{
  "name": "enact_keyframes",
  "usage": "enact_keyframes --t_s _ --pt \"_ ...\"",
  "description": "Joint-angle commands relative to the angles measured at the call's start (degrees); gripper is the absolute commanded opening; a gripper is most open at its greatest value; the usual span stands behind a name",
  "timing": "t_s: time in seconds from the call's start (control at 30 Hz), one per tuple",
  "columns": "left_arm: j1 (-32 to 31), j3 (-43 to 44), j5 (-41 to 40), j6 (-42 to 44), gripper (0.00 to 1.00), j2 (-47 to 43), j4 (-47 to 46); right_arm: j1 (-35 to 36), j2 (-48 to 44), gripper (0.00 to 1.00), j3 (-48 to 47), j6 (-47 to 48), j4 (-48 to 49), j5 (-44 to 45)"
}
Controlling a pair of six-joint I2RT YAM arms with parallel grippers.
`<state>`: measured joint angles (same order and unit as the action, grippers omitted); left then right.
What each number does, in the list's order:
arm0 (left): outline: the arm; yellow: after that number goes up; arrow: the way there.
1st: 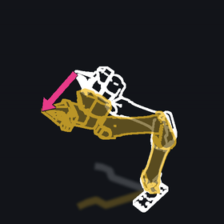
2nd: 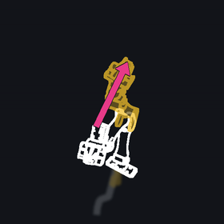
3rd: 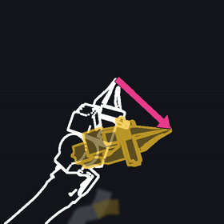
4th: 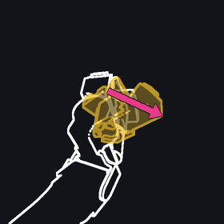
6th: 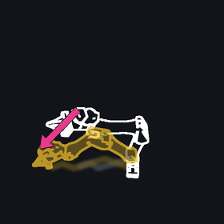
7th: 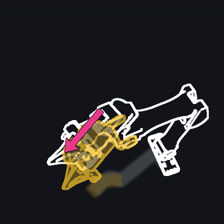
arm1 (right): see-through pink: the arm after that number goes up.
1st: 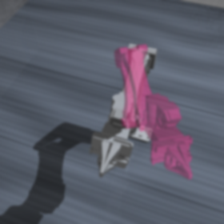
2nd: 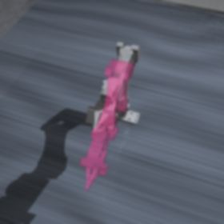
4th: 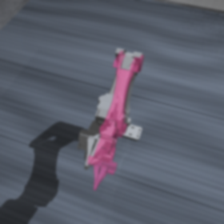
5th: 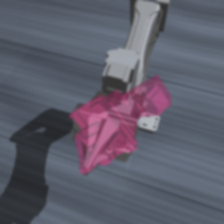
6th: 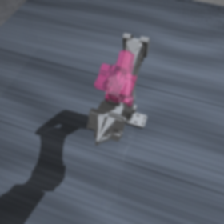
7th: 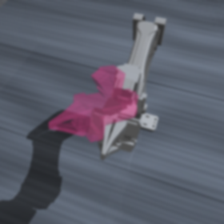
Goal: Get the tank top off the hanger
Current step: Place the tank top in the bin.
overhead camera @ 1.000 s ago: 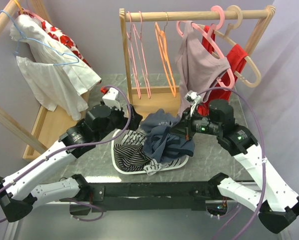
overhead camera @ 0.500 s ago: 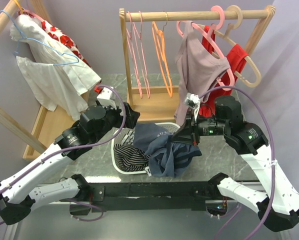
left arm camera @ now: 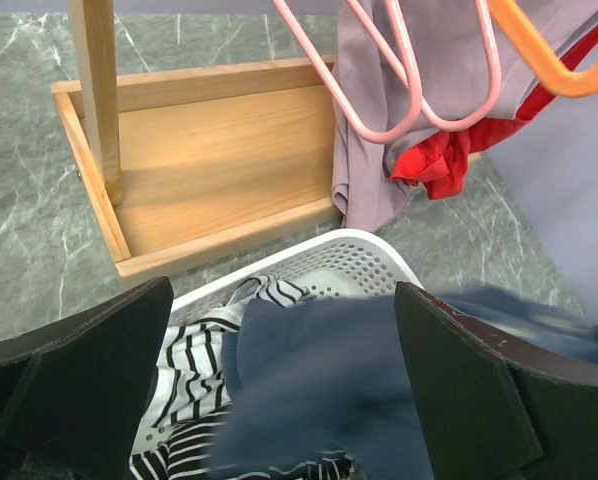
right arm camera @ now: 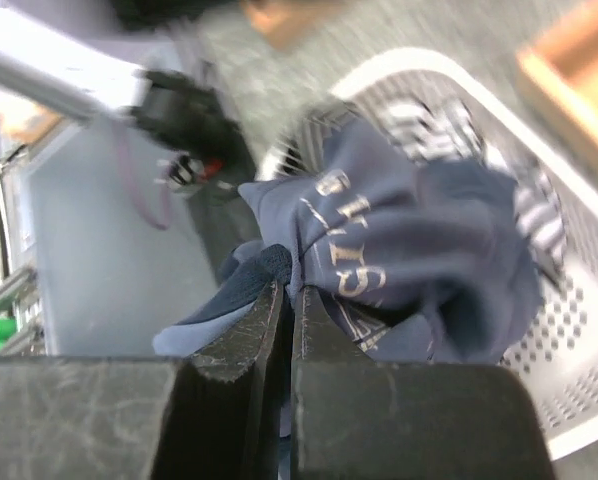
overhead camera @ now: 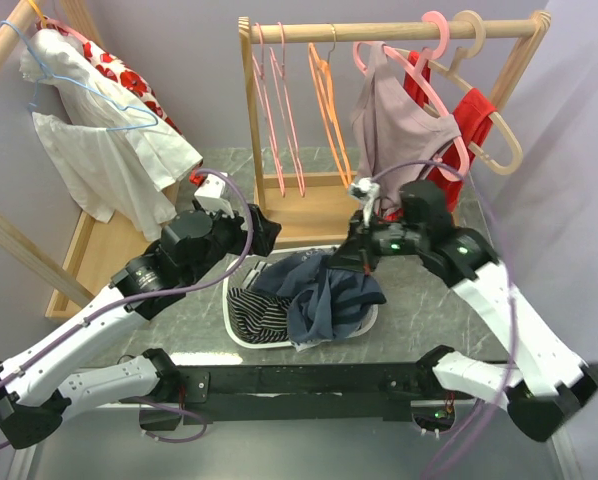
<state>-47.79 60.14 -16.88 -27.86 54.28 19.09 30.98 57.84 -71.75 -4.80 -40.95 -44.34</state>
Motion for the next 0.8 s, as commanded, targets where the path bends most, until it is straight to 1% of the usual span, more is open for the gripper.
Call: enact_keyframes --t_s 0.0,0.13,0.2,0.33,0.4,0.53,0.6,0.77 --pt "0.24 -0.02 -1.04 0.79 0.99 -1.72 -3.01 -0.04 4.28 0.0 6.08 -3.2 9.2 7.41" --pt "0.33 0.07 -1.22 0.87 0.99 -1.37 -3.01 0.66 12.27 0.0 7.76 -2.85 10.71 10.84" --pt "0.24 0.07 -1.48 1.05 0.99 -1.2 -3.18 1.79 14.04 0.0 9.24 -2.59 12.2 12.86" --pt "0.33 0.59 -1.48 1.66 0.99 -0.15 -3.1 4.26 19.31 0.0 10.05 -2.67 13.62 13.74" --pt "0.33 0.77 -1.49 1.93 0.99 0.21 -2.92 6.71 20.9 0.0 9.52 -2.85 13.53 15.15" --pt "0.33 0.51 -1.31 1.75 0.99 0.3 -3.18 8.83 24.67 0.0 10.83 -4.07 15.28 16.47" --pt "0.33 0.42 -1.31 1.67 1.0 0.21 -3.1 9.36 25.74 0.0 12.41 -5.21 16.24 18.23" --pt "0.33 0.24 -1.13 1.66 0.99 0.47 -3.1 10.41 29.86 0.0 16.63 -6.72 19.15 18.59"
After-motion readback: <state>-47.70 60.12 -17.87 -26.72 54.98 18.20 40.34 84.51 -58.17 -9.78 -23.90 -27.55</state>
